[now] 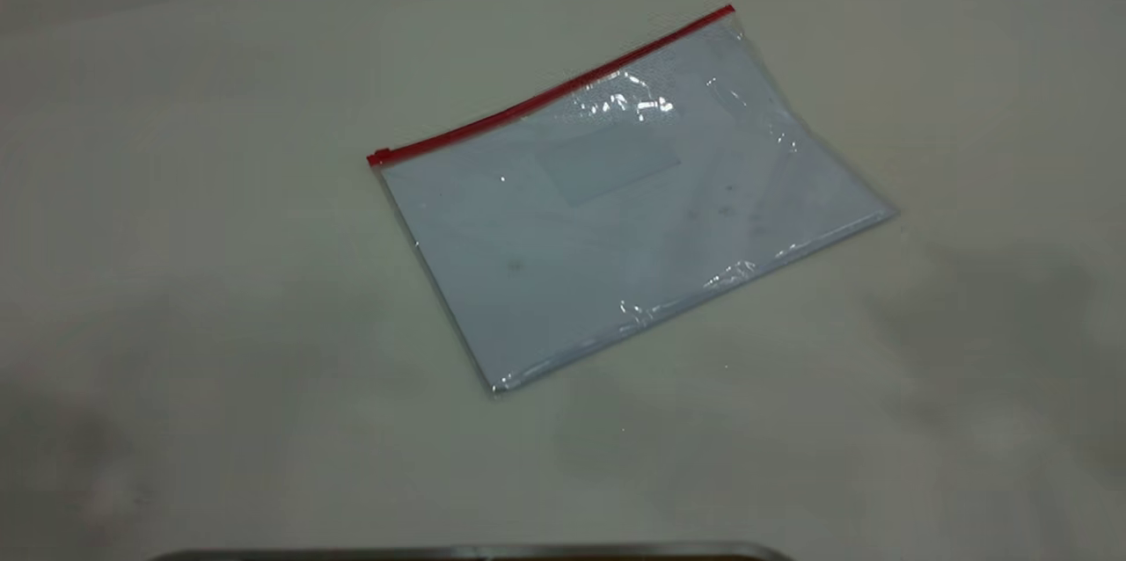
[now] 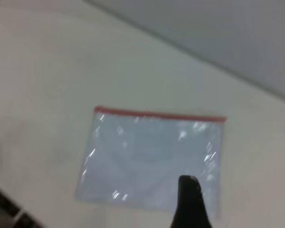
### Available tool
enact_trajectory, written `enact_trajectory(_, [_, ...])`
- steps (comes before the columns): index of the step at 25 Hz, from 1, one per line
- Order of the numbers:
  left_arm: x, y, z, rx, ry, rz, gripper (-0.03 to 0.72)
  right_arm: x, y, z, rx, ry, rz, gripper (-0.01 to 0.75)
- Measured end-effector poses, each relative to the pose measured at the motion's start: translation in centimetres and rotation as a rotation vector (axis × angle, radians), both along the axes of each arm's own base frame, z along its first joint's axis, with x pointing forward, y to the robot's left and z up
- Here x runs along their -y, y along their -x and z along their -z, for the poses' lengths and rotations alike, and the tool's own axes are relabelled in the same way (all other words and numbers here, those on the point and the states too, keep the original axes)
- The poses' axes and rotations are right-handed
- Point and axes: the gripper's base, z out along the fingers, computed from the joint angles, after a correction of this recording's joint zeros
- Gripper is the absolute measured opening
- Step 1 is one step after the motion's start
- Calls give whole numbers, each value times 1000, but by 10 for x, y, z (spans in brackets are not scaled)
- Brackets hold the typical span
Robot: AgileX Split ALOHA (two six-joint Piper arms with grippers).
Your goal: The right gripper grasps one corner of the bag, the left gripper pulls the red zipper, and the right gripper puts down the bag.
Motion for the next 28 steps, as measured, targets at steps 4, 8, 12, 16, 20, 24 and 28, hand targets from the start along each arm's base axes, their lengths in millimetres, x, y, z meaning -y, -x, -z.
enact_trajectory(4, [-5,33,-5,76,32,4,586,3,56,22,-21,-18,-9,591])
enact_trajectory(8, [-12,68,8,119,42,3,586,7,109,53,-24,-20,-16,591])
enact_trajectory(12, [-19,100,40,126,43,3,586,10,154,84,3,-20,-16,591])
enact_trajectory(16, [-23,119,78,103,40,3,586,15,185,116,31,-3,-7,591])
enact_trajectory(20, [-25,129,109,79,35,3,586,20,204,150,34,26,26,591])
enact_trajectory(24, [-25,133,135,35,26,2,586,25,214,181,57,52,75,591])
enact_trajectory(28, [-25,131,156,-24,15,3,586,30,219,203,107,77,111,591])
